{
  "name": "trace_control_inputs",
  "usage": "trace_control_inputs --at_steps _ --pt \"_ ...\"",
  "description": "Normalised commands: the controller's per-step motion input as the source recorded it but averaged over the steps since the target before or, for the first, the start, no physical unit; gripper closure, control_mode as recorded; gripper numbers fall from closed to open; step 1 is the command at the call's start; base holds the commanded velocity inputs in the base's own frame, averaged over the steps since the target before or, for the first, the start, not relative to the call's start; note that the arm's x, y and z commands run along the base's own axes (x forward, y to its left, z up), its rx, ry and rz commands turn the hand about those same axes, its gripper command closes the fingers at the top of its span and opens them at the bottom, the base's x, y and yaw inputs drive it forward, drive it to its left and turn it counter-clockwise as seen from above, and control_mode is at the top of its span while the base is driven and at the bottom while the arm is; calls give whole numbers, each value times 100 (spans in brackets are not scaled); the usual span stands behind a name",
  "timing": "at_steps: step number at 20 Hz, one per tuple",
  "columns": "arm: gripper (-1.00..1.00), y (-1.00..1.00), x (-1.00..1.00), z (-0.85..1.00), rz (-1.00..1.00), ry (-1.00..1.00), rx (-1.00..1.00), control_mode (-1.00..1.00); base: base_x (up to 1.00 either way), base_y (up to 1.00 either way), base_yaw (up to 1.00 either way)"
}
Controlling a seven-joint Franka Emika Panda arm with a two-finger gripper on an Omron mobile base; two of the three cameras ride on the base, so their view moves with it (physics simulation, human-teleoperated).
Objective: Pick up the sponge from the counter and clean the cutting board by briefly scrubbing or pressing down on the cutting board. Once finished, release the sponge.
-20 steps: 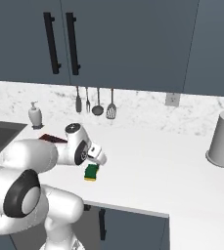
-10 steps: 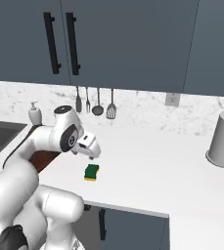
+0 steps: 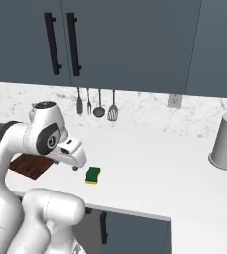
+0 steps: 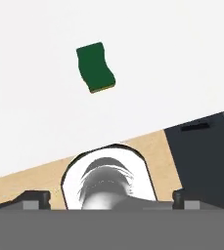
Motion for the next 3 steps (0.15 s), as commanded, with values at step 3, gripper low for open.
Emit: trace_control_inputs --at_steps 3 --pt "-100 45 -100 0 3 -35 5 -100 0 0 0"
